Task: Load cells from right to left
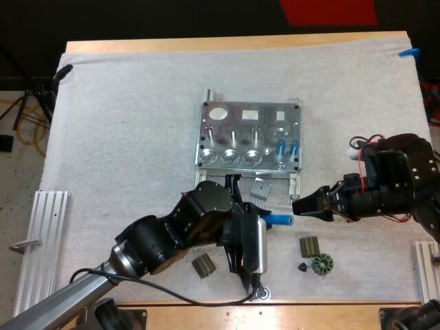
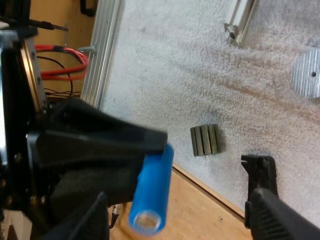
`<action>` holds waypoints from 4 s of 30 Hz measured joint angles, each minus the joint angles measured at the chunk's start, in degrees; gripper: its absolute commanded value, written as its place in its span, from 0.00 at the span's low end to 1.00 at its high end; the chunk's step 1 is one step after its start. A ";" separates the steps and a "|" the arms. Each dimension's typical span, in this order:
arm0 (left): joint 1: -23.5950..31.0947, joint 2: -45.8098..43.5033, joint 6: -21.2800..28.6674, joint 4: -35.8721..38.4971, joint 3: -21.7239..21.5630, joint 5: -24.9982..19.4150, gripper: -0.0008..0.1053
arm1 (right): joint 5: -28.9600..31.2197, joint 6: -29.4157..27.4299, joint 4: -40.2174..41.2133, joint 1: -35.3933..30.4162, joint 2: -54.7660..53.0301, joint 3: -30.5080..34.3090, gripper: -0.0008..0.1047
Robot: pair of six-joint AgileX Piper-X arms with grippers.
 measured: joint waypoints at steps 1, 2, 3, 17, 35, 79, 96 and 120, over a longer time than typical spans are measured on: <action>0.00 0.33 0.00 -0.11 0.00 -0.84 0.01 | 0.67 -0.01 0.00 0.25 0.00 0.00 0.57; 0.00 1.14 0.00 -0.07 0.00 -2.01 0.01 | 1.76 -0.01 0.00 0.99 0.00 0.00 0.57; 0.00 2.05 0.00 -0.07 0.00 -2.50 0.01 | 2.88 -0.01 0.00 1.86 0.00 0.00 0.57; 0.00 4.08 -1.07 -4.81 0.00 -5.12 0.01 | 15.00 2.45 -1.74 6.78 0.19 0.00 0.57; 0.00 4.08 -3.33 -6.86 0.00 -3.78 0.01 | 11.05 4.15 -6.19 6.78 4.09 0.00 0.53; 0.00 0.38 -16.42 -6.46 0.00 -3.49 0.63 | 11.54 -5.03 -6.31 6.82 5.16 0.00 0.07; 0.00 -11.40 -42.95 4.57 0.00 -21.90 0.63 | 13.82 -11.52 -3.12 6.82 5.16 -0.36 0.07; 0.00 -20.83 -61.29 31.15 0.00 -30.82 0.63 | 37.30 -28.89 14.72 13.11 15.20 -18.75 0.07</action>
